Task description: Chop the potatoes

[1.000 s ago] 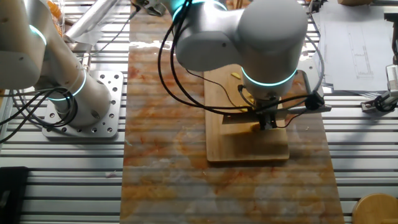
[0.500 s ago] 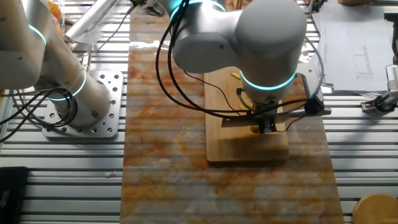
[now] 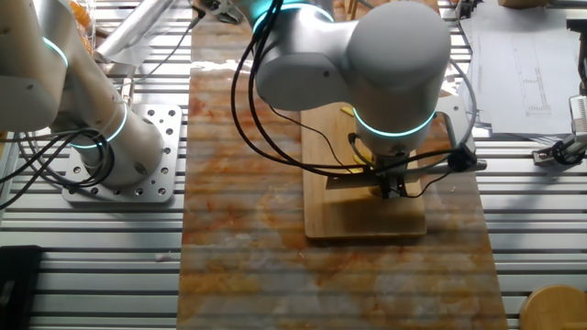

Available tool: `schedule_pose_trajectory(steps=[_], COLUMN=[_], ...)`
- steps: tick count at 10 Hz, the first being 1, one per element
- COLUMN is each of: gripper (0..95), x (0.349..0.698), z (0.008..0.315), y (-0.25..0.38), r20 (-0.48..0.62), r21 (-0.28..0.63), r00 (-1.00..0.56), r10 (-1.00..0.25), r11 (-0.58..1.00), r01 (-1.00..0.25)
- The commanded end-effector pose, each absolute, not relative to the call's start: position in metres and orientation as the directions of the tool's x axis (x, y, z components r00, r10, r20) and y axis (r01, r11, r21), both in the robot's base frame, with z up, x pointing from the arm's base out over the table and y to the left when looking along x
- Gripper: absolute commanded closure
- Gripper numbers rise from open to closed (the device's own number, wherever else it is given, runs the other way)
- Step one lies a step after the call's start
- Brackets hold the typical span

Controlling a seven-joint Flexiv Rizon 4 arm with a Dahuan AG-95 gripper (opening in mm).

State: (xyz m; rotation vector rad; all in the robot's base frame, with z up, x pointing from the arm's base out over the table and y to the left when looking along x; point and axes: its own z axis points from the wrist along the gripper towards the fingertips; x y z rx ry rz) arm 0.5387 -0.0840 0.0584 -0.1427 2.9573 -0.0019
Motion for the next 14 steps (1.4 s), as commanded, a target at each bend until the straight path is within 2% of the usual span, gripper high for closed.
schedule_pose_trajectory(steps=[1,14], gripper=[95.0,95.0], x=[0.5363,0.5363], z=[0.0609,0.0624], y=[-0.0835,-0.0813], r20=[-0.177,-0.175], r21=[-0.006,0.002], r00=[-0.979,-0.979], r10=[-0.096,-0.104], r11=[0.995,0.994], r01=[-0.097,-0.106])
